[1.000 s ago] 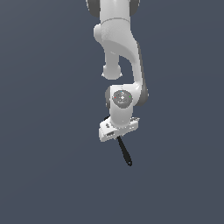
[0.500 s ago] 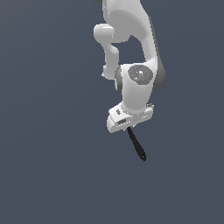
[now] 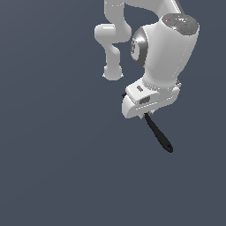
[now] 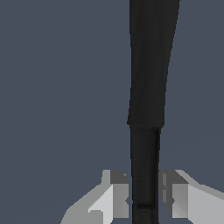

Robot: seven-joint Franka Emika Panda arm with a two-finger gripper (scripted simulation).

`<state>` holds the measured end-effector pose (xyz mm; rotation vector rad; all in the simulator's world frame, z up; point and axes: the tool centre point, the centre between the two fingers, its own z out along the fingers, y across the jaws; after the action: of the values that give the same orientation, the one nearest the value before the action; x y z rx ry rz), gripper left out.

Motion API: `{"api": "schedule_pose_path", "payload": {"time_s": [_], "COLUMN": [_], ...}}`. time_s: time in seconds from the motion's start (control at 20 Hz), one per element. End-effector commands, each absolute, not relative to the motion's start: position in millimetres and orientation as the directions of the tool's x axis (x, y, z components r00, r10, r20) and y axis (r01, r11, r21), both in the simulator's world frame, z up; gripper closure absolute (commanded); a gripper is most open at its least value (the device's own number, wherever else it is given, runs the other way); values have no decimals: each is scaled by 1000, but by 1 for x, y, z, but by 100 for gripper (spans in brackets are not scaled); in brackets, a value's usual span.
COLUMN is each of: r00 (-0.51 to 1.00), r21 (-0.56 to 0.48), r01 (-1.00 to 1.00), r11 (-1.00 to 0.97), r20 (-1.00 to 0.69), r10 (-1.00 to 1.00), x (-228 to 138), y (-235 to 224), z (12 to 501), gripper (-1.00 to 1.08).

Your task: Pick up the object and move it to a goal position.

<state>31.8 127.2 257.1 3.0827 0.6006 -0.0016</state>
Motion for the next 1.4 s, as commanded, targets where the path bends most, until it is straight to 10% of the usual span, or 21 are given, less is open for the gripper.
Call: {"api": "schedule_pose_path", "payload": {"time_s": [0.0, 1.35], "r00": [927, 927], "r21": [1, 0], "r01": [375, 374], "r11": [-927, -927], "r20": [0, 0], "r10": [375, 374], "x": [33, 45], "y": [139, 207], "z": [285, 437], "gripper": [108, 108]}}
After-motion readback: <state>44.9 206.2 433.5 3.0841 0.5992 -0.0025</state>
